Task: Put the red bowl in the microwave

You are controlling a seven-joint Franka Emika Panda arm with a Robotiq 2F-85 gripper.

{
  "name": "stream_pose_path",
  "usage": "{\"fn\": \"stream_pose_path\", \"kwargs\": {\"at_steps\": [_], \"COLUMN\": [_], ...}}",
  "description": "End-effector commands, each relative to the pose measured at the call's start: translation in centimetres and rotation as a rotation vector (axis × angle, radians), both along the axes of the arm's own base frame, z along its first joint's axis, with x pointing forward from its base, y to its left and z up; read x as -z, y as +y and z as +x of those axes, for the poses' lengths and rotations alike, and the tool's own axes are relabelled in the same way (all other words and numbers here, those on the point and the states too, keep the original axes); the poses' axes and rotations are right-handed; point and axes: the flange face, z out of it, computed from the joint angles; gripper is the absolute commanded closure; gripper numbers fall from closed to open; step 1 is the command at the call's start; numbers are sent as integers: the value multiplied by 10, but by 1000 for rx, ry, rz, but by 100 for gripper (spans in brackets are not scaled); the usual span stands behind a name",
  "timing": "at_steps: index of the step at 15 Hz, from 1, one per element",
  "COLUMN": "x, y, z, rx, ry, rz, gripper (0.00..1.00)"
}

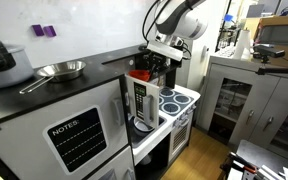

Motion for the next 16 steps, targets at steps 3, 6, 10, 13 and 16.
{"fn": "stream_pose_path", "kwargs": {"at_steps": [3,6,10,13,16], "x": [-3,-3,-3,-1,0], "y": [1,3,4,4,4], "z": [15,20,25,28,30], "rx": [-7,-12,-16,-19,-22], "ry": [5,1,-4,-5,-5], "rz": [-19,-24,-30,-34,-38], "gripper": [98,98,98,98,98]}}
